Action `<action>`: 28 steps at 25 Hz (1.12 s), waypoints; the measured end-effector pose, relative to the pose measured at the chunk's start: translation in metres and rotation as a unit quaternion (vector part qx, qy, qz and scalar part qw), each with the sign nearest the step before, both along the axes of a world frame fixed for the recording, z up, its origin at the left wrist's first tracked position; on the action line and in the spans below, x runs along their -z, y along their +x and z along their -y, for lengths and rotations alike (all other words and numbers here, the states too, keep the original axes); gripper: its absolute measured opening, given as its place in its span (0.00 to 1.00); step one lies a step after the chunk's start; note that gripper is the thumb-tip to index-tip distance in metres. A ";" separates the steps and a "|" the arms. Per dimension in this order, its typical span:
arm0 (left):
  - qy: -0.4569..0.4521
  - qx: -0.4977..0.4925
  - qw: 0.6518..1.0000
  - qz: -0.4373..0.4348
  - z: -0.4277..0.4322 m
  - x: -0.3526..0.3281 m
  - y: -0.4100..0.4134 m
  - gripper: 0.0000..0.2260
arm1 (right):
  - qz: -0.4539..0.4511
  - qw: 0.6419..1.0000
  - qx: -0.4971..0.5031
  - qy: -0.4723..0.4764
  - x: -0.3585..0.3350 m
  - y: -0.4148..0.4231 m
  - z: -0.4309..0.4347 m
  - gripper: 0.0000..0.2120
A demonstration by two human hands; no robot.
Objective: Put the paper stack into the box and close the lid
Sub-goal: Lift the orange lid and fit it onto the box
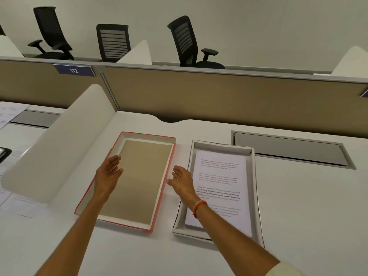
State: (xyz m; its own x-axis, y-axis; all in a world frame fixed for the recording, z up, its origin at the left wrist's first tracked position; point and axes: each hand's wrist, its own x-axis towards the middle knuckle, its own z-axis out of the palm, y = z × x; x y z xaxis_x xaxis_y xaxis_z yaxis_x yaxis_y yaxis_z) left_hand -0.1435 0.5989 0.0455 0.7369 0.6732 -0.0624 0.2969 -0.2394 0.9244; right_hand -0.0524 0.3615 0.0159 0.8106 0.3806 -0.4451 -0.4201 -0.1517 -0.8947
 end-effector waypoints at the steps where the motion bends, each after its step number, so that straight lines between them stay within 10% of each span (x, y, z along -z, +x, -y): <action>1: 0.021 0.000 1.000 -0.010 -0.008 0.002 -0.001 0.23 | -0.004 1.000 0.004 -0.005 0.003 -0.003 -0.004 0.36; 13: 0.143 -0.051 0.971 -0.185 -0.074 0.044 -0.007 0.28 | 0.011 0.996 0.007 -0.089 0.023 -0.030 -0.031 0.37; 18: 0.126 -0.092 0.965 -0.210 -0.083 0.048 -0.005 0.28 | 0.024 0.996 0.007 -0.084 0.027 -0.035 -0.032 0.18; 28: 0.167 -0.122 0.957 -0.205 -0.062 0.009 -0.007 0.19 | 0.014 0.999 -0.021 -0.020 0.026 -0.032 -0.018 0.22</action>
State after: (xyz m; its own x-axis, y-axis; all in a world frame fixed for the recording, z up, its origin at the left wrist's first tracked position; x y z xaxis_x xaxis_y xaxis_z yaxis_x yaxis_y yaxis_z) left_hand -0.1505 0.6608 0.0366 0.5149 0.8549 -0.0627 0.7025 -0.3790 0.6024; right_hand -0.0847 0.3800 -0.0099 0.8068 0.3968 -0.4377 -0.3870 -0.2049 -0.8990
